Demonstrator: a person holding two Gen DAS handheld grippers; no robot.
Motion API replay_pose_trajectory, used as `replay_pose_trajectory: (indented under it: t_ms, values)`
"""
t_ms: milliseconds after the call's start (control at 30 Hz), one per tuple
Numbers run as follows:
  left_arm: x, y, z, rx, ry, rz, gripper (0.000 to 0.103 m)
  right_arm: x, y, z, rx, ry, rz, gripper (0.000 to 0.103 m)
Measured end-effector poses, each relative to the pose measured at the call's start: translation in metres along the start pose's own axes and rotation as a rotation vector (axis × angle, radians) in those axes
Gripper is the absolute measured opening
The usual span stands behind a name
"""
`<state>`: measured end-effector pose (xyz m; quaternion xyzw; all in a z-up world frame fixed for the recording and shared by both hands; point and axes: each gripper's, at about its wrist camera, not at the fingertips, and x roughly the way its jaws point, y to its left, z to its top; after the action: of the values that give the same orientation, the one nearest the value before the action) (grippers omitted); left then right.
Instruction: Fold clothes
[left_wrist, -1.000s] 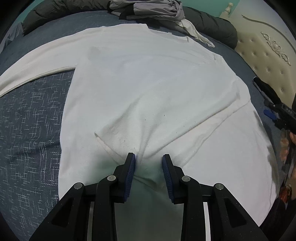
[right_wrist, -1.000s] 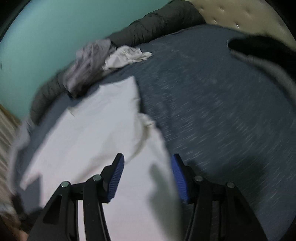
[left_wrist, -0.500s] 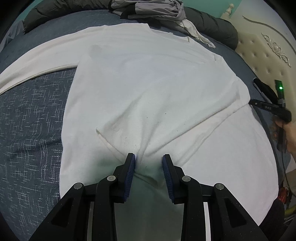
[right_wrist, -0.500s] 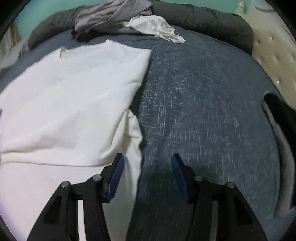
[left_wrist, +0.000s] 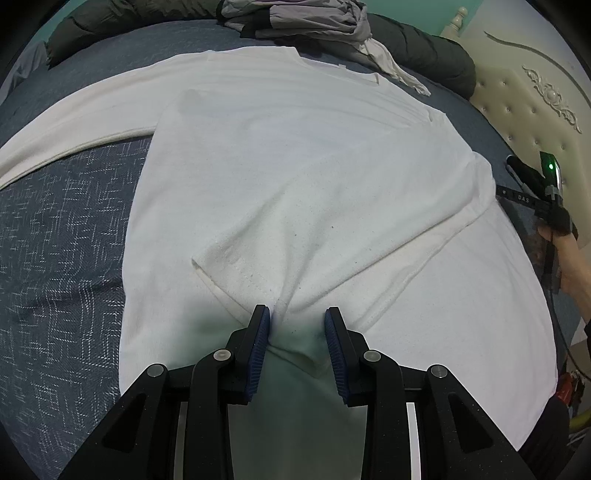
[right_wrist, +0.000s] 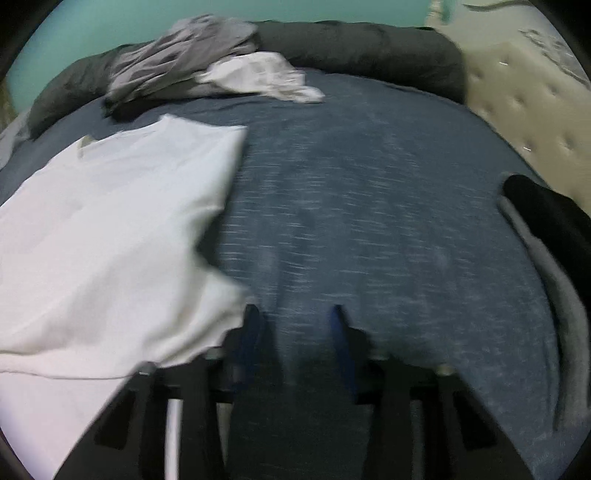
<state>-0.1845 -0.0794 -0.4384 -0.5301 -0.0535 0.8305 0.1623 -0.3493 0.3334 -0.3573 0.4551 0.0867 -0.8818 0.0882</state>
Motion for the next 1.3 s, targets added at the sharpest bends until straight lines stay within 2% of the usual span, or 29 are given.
replay_pose_trajectory:
  t_ms: [67,100,200,267,300,400,500,633,767,933,1100,1167,1233,1300]
  values:
    - [0.000,0.000,0.000,-0.002,0.000,-0.002,0.034,0.002,-0.018,-0.003,0.065,0.006,-0.020,0.027]
    - [0.000,0.000,0.000,-0.002,0.000,-0.001,0.034,0.002,-0.026,-0.006,0.098,0.013,0.002,0.027]
    - [0.001,0.000,0.000,-0.003,0.000,0.002,0.034,-0.007,-0.036,-0.009,0.169,0.005,0.099,0.027]
    - [0.001,-0.001,0.000,-0.005,0.000,0.004,0.034,-0.012,-0.036,-0.005,0.200,-0.014,0.205,0.032]
    - [0.001,-0.001,0.000,-0.006,0.000,0.004,0.034,-0.013,-0.031,0.000,0.191,-0.018,0.223,0.038]
    - [0.002,-0.001,0.000,-0.010,0.000,0.004,0.034,-0.010,-0.019,0.010,0.169,0.002,0.271,0.039]
    - [0.002,-0.001,0.000,-0.012,0.000,0.003,0.034,0.004,-0.007,0.011,0.169,0.057,0.279,0.039]
    - [0.002,0.000,0.000,-0.014,0.000,-0.001,0.034,0.008,-0.005,0.009,0.226,0.055,0.337,0.039]
    - [0.001,0.003,-0.001,-0.016,0.000,-0.007,0.034,0.002,-0.003,0.011,0.239,0.047,0.353,0.039]
    - [0.001,0.004,-0.002,-0.017,0.000,-0.009,0.034,-0.005,-0.012,0.013,0.343,0.009,0.400,0.039]
    - [0.001,0.004,-0.002,-0.015,-0.001,-0.005,0.034,-0.001,-0.006,0.010,0.295,0.059,0.373,0.039]
    - [0.000,0.004,-0.003,-0.017,-0.001,-0.006,0.034,0.003,-0.002,0.010,0.297,0.065,0.384,0.036]
    - [0.000,0.004,-0.003,-0.016,-0.001,-0.005,0.034,0.005,0.001,0.009,0.294,0.077,0.402,0.012]
    - [0.001,0.003,-0.003,-0.014,0.000,-0.002,0.034,0.002,0.000,0.009,0.304,0.064,0.406,0.008]
